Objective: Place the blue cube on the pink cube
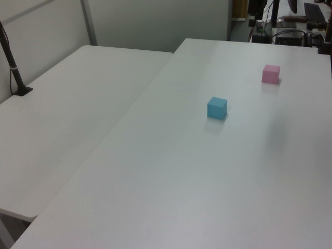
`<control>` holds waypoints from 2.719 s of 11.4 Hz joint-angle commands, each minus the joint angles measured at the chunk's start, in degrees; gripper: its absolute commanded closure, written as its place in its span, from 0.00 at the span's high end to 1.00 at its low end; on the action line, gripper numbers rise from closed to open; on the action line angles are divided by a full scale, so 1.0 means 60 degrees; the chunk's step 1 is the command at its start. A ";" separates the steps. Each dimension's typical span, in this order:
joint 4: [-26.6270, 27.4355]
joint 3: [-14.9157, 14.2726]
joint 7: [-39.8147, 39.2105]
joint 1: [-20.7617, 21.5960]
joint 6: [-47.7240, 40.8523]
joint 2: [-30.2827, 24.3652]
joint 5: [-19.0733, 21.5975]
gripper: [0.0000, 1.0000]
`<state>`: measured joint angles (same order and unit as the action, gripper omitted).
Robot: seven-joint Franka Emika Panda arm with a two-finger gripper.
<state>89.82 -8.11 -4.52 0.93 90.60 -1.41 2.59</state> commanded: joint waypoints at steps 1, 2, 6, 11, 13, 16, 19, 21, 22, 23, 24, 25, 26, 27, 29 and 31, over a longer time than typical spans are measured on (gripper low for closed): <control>0.0365 -0.0011 -0.0139 0.0370 0.0266 -0.0088 -0.0154 1.00; 0.0353 -0.0010 -0.0125 0.0401 0.0237 -0.0102 -0.0154 1.00; 0.0353 -0.0010 -0.0111 0.0387 0.0193 -0.0117 -0.0139 1.00; 0.0353 0.0004 -0.0052 0.0402 0.0236 -0.0059 -0.0139 1.00; 0.0324 0.0004 -0.0067 0.0373 0.0310 0.0073 -0.0081 1.00; 0.0324 0.0106 0.0209 0.0445 0.1171 0.0758 0.0110 1.00; 0.0338 0.0268 0.0504 0.0576 0.1831 0.1418 0.0575 1.00; 0.0338 0.0283 0.1000 0.0796 0.2461 0.1916 0.0652 1.00; 0.0353 0.0283 0.1104 0.0913 0.2652 0.2108 0.0652 1.00; 0.0353 0.0283 0.1163 0.0958 0.2756 0.2196 0.0652 1.00; 0.0353 0.0283 0.1222 0.0987 0.2858 0.2400 0.0579 1.00; 0.0353 0.0283 0.1280 0.1060 0.3062 0.2692 0.0549 1.00; 0.0425 0.0268 0.1513 0.1148 0.3282 0.2971 0.0462 1.00; 0.0600 0.0282 0.1675 0.1178 0.3531 0.3148 0.0200 1.00; 0.0937 0.0283 0.1925 0.1164 0.3869 0.3412 -0.0065 1.00; 0.0997 0.0283 0.1911 0.1149 0.3855 0.3588 -0.0124 1.00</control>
<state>94.17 -5.97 5.50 7.12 112.39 20.23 3.10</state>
